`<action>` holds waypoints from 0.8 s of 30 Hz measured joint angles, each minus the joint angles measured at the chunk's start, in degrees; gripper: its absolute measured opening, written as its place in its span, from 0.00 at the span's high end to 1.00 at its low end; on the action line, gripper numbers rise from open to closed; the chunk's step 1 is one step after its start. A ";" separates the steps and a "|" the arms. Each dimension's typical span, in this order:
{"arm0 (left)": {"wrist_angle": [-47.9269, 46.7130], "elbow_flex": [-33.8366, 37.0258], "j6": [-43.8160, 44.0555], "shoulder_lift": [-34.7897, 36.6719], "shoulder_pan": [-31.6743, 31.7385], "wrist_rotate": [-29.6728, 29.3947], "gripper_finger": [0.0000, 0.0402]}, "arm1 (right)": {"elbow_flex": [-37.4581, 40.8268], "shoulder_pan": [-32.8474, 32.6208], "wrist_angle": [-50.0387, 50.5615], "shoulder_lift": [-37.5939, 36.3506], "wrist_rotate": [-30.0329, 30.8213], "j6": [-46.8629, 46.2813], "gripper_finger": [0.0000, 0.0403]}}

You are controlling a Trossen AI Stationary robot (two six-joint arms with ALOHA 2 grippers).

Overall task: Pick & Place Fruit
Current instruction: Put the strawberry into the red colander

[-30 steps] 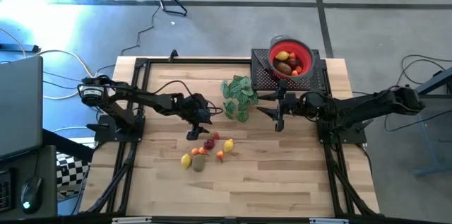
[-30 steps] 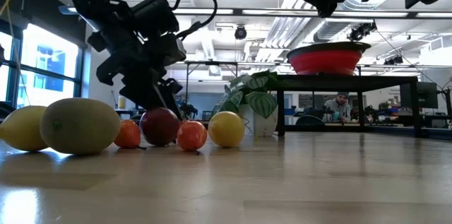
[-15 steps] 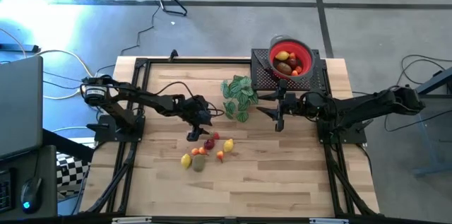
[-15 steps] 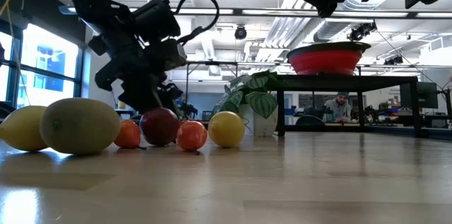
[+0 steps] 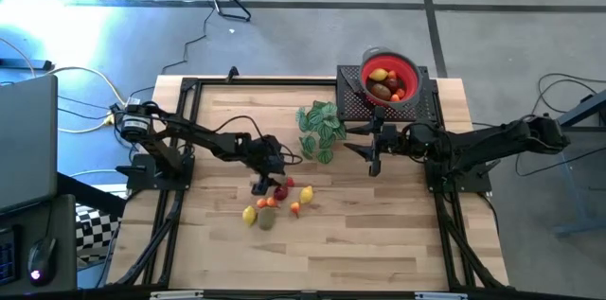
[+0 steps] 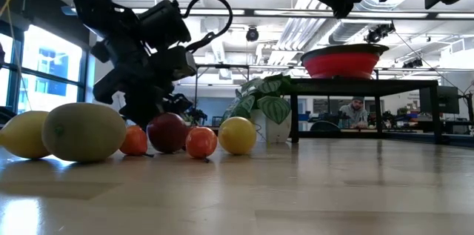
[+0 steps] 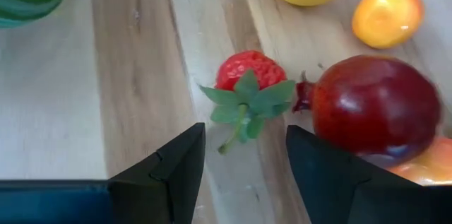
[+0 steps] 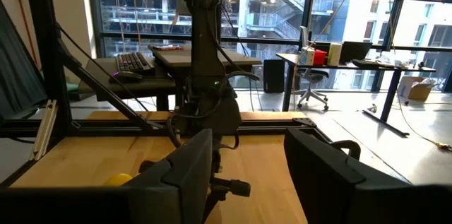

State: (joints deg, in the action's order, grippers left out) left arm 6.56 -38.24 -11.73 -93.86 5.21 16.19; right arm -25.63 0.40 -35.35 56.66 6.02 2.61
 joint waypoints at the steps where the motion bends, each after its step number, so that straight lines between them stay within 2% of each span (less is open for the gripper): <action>1: 0.01 0.00 0.00 0.00 0.00 -0.49 0.52 | 0.00 0.00 0.00 0.01 0.00 -0.02 0.57; 18: 0.15 0.00 0.34 0.00 0.00 -1.73 0.52 | 0.01 -0.01 0.00 0.01 0.00 0.00 0.57; 24: 0.23 0.00 0.31 0.00 0.02 -1.88 0.60 | 0.02 -0.02 0.00 -0.01 0.00 0.00 0.57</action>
State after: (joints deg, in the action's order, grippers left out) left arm 6.78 -38.24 -11.42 -93.86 5.23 14.31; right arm -25.61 0.38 -35.35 56.65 6.02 2.61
